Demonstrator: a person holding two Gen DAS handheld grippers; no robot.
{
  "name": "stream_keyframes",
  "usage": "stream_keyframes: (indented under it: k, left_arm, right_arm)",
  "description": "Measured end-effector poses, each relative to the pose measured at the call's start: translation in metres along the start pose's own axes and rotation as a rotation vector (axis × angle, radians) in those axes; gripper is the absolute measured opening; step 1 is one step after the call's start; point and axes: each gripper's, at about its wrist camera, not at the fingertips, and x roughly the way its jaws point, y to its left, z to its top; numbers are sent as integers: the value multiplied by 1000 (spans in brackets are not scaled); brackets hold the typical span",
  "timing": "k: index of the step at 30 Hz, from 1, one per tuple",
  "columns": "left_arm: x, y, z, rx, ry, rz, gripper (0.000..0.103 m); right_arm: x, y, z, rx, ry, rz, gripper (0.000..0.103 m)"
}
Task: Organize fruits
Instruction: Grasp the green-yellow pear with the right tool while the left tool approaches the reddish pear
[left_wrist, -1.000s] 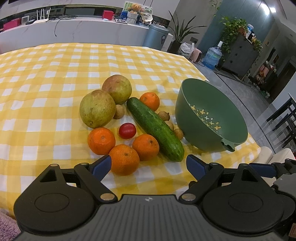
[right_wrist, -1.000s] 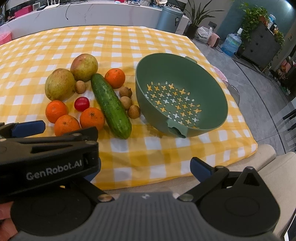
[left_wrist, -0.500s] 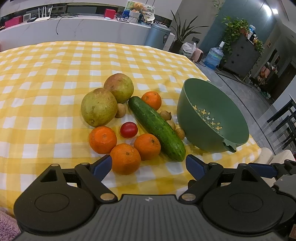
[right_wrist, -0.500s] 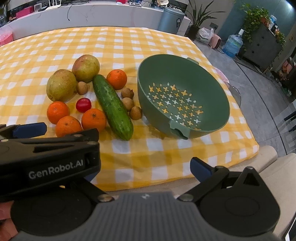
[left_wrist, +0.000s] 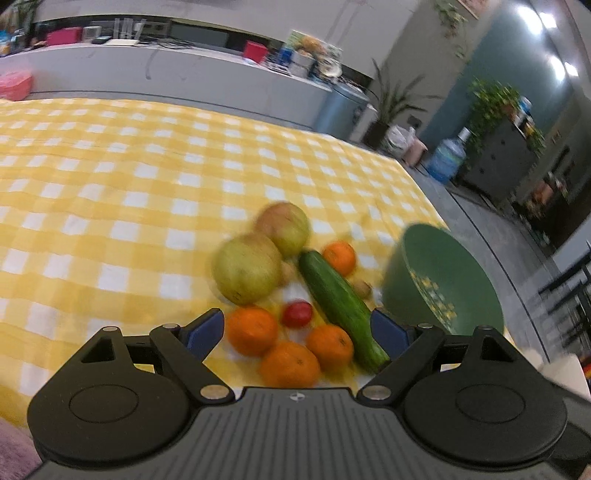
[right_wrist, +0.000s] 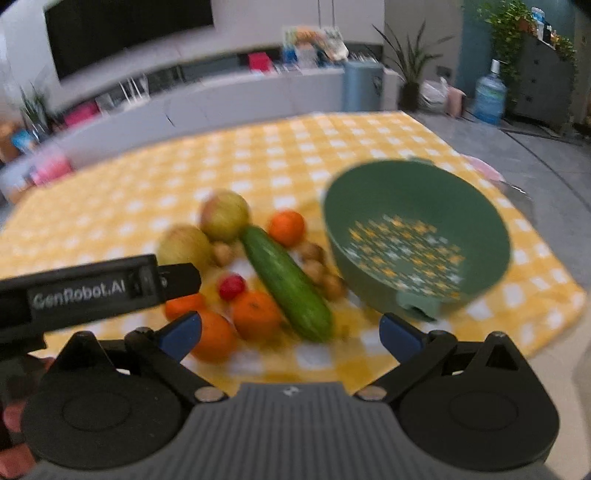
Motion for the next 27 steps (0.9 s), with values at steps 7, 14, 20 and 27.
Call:
stream_keyframes:
  k: [7, 14, 20, 27]
  left_arm:
    - [5, 28, 16, -99, -3, 20, 103]
    - [14, 50, 18, -190, 42, 52, 103]
    - [22, 73, 21, -280, 73, 128, 103]
    - [22, 98, 23, -402, 63, 165, 103]
  right_arm:
    - [7, -14, -3, 191, -114, 212, 96]
    - [25, -24, -14, 310, -149, 254, 80]
    - [43, 14, -14, 104, -215, 295, 61]
    - [90, 69, -4, -142, -144, 215, 69]
